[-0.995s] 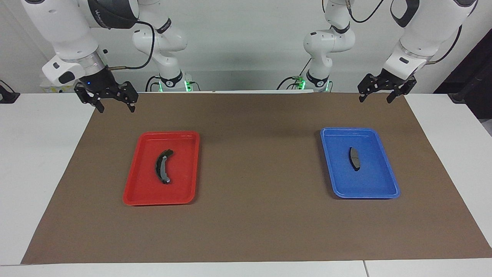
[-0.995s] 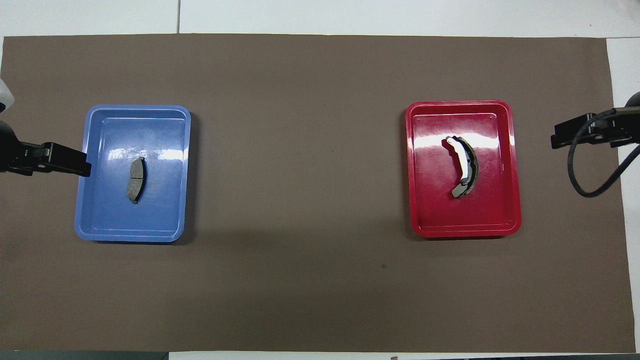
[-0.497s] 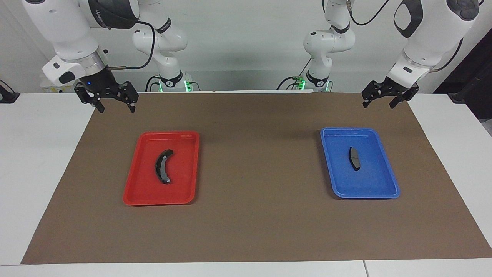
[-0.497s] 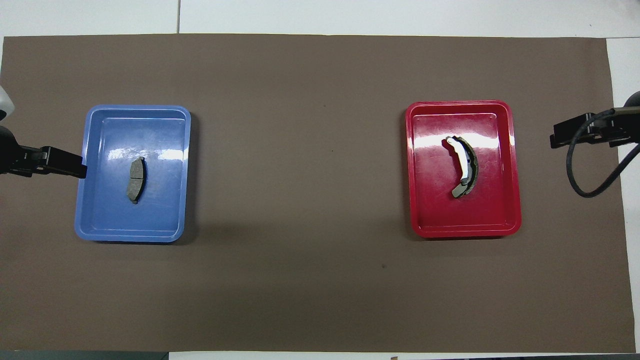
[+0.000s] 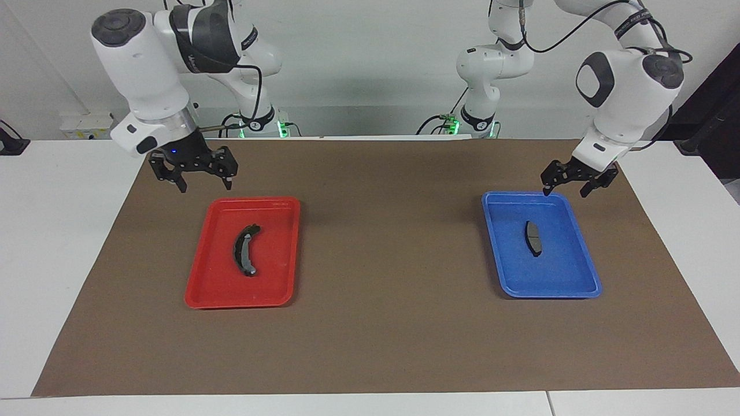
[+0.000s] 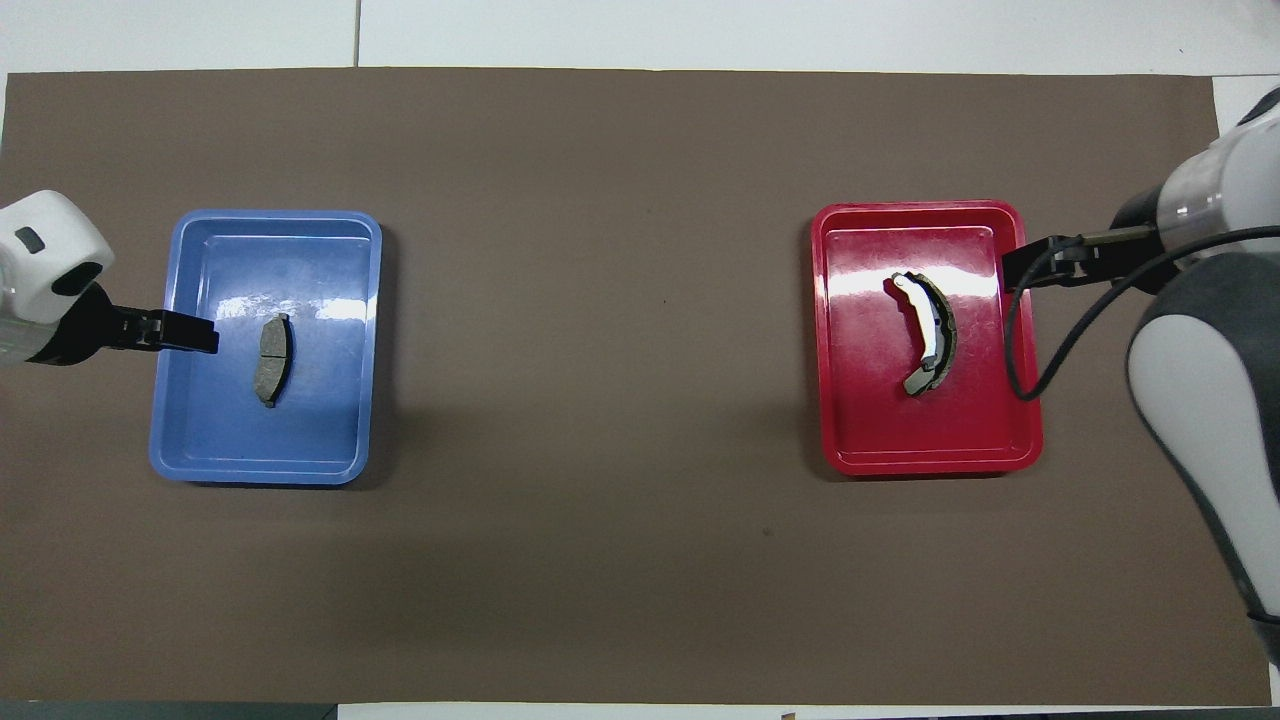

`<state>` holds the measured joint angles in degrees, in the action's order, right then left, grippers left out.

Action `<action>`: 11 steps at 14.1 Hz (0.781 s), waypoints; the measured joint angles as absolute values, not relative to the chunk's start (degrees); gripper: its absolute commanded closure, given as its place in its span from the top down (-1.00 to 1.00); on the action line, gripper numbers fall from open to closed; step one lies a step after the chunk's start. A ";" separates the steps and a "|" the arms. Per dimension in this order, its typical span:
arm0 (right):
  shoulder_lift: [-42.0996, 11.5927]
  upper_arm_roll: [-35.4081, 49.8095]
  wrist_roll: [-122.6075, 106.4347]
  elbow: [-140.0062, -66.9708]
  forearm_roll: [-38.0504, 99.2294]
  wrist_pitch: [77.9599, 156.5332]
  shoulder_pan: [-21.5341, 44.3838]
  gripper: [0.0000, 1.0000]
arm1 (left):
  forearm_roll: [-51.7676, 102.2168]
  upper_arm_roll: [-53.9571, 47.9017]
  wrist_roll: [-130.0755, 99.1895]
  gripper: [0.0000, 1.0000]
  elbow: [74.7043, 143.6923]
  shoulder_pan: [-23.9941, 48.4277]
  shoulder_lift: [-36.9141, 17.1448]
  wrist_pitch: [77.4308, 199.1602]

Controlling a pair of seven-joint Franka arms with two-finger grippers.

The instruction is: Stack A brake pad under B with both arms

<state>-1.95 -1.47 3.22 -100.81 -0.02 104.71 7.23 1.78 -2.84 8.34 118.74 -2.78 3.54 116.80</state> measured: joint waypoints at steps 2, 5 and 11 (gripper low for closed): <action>-3.70 -1.44 3.69 -104.44 -0.02 109.98 7.68 0.98 | 1.78 -2.90 8.34 1.00 123.95 -2.77 2.51 124.76; -5.36 -1.57 3.69 -109.91 -0.02 116.79 7.51 0.98 | 1.78 -3.12 8.34 1.00 128.70 -2.72 -0.97 133.90; -6.30 -1.57 3.68 -118.49 -0.02 125.45 7.29 0.94 | 1.78 -3.21 8.23 0.95 130.01 -2.68 -6.90 142.29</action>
<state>-6.30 -1.57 3.68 -118.49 -0.02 125.45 7.29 1.78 -3.21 8.23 130.01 -2.68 -6.90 142.29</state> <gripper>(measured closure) 0.009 0.000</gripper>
